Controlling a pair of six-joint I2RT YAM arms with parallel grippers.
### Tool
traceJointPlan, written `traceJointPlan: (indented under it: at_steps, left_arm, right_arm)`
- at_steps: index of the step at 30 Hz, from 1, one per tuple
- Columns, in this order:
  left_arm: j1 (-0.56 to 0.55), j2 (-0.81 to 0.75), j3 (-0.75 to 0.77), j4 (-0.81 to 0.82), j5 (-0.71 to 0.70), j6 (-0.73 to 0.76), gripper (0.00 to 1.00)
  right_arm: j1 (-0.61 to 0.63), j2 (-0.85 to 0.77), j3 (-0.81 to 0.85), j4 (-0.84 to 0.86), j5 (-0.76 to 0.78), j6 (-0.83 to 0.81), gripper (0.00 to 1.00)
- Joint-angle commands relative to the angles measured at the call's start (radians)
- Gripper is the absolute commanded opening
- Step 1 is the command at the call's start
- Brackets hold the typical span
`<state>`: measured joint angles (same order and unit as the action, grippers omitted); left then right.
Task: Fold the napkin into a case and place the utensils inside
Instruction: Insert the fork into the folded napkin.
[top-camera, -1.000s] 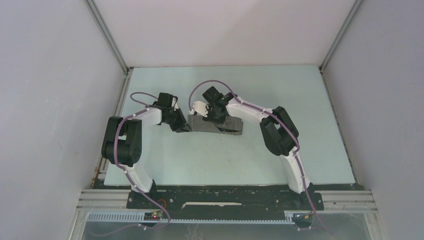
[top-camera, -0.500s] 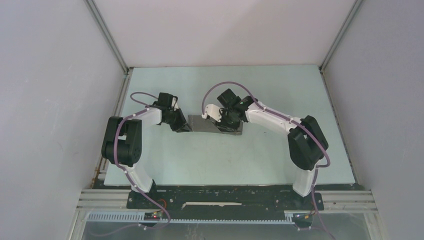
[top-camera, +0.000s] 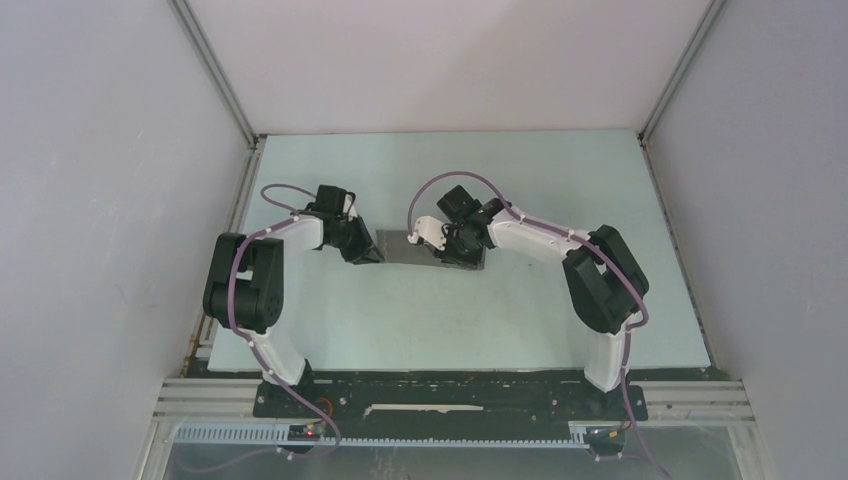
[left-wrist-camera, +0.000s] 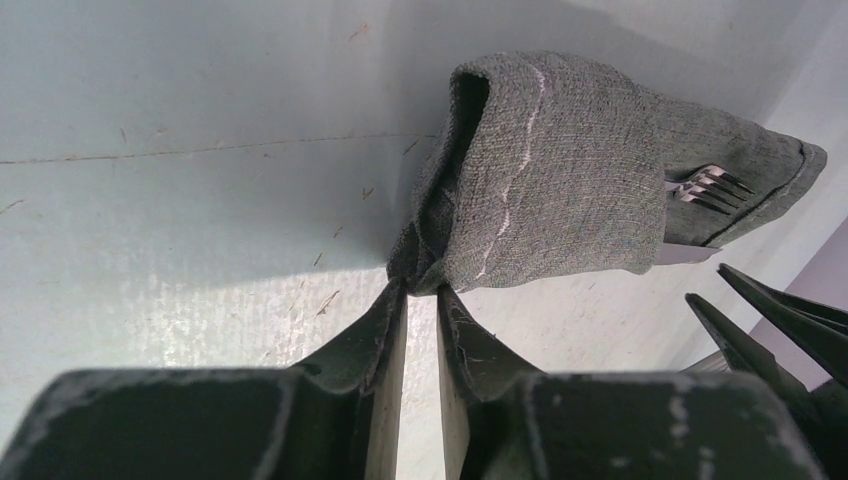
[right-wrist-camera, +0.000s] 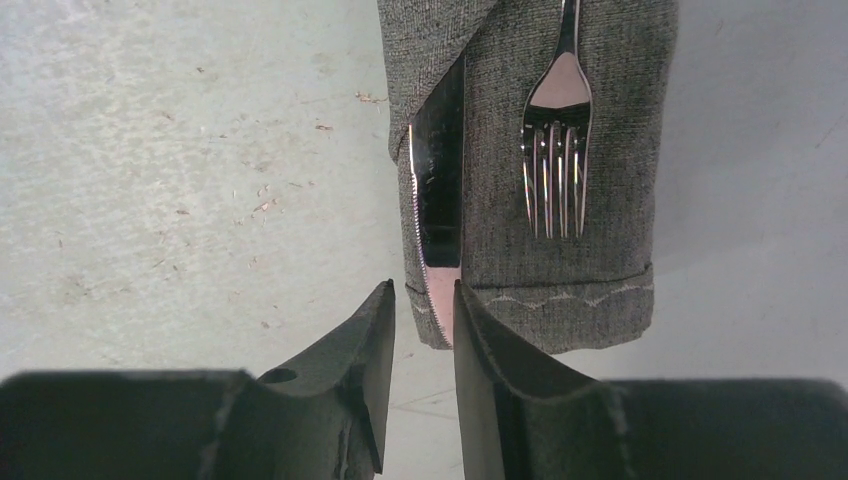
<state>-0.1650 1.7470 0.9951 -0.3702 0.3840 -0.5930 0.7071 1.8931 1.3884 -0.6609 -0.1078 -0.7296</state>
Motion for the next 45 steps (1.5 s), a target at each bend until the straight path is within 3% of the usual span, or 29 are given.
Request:
traceJointPlan:
  at_steps: [1, 45]
  left_arm:
    - [0.007, -0.02, 0.01, 0.026, 0.027, 0.014, 0.21]
    - [0.007, -0.018, 0.007, 0.029, 0.037, 0.012, 0.18]
  right_arm:
    - [-0.005, 0.036, 0.023, 0.01, 0.013, -0.011, 0.35]
    - [0.023, 0.128, 0.104, 0.052, 0.151, -0.051, 0.15]
